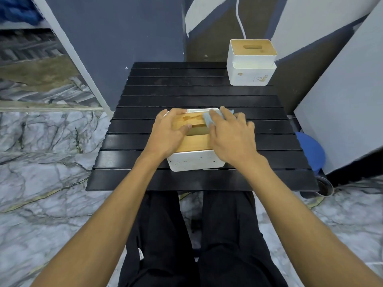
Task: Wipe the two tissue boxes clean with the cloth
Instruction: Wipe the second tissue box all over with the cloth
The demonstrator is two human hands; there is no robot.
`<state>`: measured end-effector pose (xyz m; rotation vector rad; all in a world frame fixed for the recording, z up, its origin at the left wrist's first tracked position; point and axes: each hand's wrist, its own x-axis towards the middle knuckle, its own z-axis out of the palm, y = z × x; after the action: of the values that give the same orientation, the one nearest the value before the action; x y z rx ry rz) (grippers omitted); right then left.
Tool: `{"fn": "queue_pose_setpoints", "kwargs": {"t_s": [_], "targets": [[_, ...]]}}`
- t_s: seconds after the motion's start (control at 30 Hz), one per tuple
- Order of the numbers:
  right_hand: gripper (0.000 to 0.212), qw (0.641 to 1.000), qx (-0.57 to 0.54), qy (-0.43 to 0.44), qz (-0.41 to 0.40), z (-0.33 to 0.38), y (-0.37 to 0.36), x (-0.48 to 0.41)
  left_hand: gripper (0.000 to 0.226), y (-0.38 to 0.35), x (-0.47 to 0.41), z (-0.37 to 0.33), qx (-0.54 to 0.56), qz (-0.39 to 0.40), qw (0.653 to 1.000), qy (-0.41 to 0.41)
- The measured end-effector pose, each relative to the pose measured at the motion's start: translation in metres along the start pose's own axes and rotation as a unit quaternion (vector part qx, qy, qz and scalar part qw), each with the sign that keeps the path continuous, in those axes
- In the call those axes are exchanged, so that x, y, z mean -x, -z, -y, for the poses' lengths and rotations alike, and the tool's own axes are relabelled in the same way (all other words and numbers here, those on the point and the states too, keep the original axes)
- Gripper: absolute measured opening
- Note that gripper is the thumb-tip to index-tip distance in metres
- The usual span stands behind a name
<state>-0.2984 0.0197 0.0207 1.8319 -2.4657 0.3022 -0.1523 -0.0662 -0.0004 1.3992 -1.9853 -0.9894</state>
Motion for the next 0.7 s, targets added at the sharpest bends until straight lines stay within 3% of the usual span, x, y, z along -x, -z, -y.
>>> {"fn": "queue_pose_setpoints", "kwargs": {"t_s": [0.3, 0.53, 0.7], "targets": [[0.041, 0.999, -0.022, 0.014, -0.04, -0.003, 0.002, 0.043, 0.037, -0.001, 0.0, 0.0, 0.007, -0.001, 1.0, 0.004], [0.045, 1.0, -0.019, -0.014, 0.009, 0.003, -0.003, -0.017, 0.037, 0.001, 0.0, 0.0, 0.003, -0.003, 1.0, 0.004], [0.045, 0.999, -0.031, 0.011, -0.026, -0.001, 0.0, 0.027, 0.037, 0.0, -0.001, 0.002, 0.013, -0.008, 1.0, 0.007]]}}
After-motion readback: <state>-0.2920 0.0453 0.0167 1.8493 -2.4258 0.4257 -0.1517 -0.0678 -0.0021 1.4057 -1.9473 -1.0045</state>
